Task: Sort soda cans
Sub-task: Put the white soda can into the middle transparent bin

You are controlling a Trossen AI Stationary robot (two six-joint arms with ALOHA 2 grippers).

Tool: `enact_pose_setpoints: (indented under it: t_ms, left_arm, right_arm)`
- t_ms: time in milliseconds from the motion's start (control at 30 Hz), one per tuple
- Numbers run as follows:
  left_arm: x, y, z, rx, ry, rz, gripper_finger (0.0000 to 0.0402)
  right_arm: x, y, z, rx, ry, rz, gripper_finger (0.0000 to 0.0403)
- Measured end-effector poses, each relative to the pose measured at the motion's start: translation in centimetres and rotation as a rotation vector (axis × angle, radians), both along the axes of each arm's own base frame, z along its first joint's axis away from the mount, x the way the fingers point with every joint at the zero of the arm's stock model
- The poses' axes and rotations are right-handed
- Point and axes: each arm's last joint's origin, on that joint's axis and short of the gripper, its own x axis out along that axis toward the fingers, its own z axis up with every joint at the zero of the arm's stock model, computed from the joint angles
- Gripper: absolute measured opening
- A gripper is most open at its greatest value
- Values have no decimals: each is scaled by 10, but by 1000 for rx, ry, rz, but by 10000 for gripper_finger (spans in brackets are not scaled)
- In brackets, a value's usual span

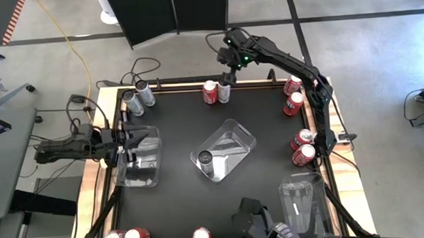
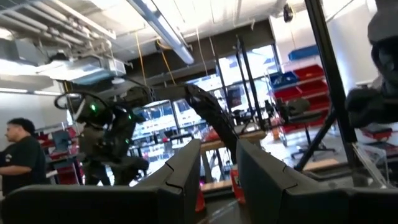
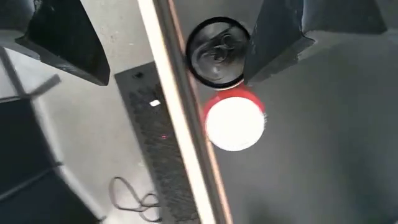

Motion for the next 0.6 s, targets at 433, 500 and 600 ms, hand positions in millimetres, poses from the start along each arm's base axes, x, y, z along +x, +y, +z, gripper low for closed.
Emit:
enact_pose_setpoints:
  t_ms: [433,500,600]
  left_arm:
    - [7,0,-2,-4,42,-2,100]
    - [7,0,-3,-8,43,-4,100]
    - [7,0,-3,-16,43,-7,100]
  right_arm:
    - [-5,-1,-8,64,33,-77,388]
    - [-3,-3,-5,-5,29,-109,388]
    - [2,-5,-1,-99,12,-111,388]
